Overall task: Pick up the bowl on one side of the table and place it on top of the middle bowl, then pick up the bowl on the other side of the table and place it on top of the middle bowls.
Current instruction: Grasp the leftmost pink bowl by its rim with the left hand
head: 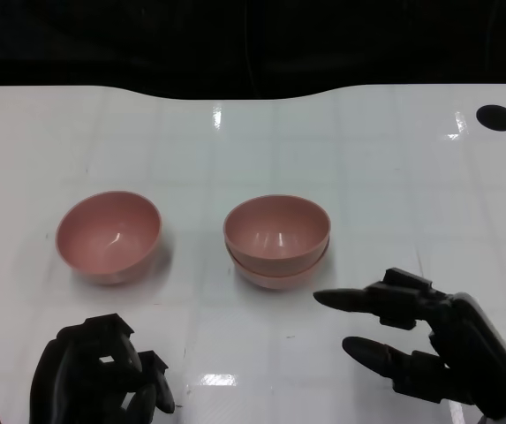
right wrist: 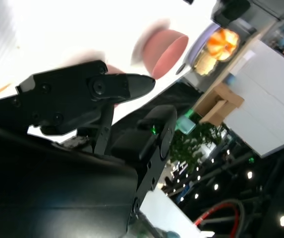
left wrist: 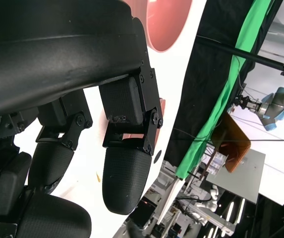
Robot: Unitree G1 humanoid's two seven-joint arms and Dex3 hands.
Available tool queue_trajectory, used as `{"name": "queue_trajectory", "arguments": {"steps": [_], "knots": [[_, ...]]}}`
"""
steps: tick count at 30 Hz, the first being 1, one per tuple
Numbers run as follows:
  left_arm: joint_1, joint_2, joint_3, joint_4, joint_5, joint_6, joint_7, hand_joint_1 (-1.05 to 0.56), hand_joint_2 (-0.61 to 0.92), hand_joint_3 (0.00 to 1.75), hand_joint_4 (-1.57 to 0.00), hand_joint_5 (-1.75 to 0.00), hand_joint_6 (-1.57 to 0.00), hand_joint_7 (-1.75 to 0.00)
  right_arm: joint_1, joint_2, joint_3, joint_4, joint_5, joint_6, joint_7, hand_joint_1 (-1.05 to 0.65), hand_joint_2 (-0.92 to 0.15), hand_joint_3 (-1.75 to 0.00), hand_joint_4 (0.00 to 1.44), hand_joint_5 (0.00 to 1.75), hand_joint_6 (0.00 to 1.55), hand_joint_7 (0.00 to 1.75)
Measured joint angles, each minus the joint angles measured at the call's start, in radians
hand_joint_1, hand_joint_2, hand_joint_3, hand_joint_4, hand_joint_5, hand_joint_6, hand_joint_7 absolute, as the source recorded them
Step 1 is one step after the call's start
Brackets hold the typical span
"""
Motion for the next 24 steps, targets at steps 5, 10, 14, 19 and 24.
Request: {"name": "queue_trajectory", "arguments": {"steps": [5,10,14,19,24], "knots": [[0.001,0.004,0.0,-0.005,0.015,-0.004,0.008,-0.99,-0.52,1.75,-1.57,-1.08,-1.57,-0.96,0.043,0.044,-0.026,0.012,0.167,0.0,0.092,-0.18,-0.72,-0.64,0.8,1.23,0.9,0.7],[0.004,0.011,0.006,-0.009,0.014,-0.007,0.006,-1.0,-0.5,1.74,-1.57,-1.03,-1.57,-0.92,0.068,0.086,-0.04,0.038,0.257,-0.005,0.173,-0.17,-0.64,-0.92,0.88,1.38,0.87,0.99],[0.005,0.017,0.012,-0.012,0.01,-0.011,0.006,-0.99,-0.45,1.71,-1.57,-0.98,-1.57,-0.83,0.078,0.099,-0.059,0.04,0.32,0.027,0.253,-0.19,-0.49,-1.24,0.85,1.64,0.83,1.3],[0.007,0.017,0.01,-0.039,0.012,-0.016,0.007,-0.94,-0.28,1.51,-1.57,-0.68,-1.55,-0.43,0.087,0.117,-0.082,0.04,0.35,0.072,0.304,-0.21,-0.47,-1.27,0.85,1.74,0.79,1.5],[0.007,0.046,-0.005,-0.074,0.072,-0.041,0.01,-0.97,0.14,0.9,-1.34,-0.63,-1.34,-0.13,0.093,0.138,-0.111,0.04,0.354,0.096,0.326,-0.21,-0.49,-1.23,0.83,1.75,0.74,1.58]]}}
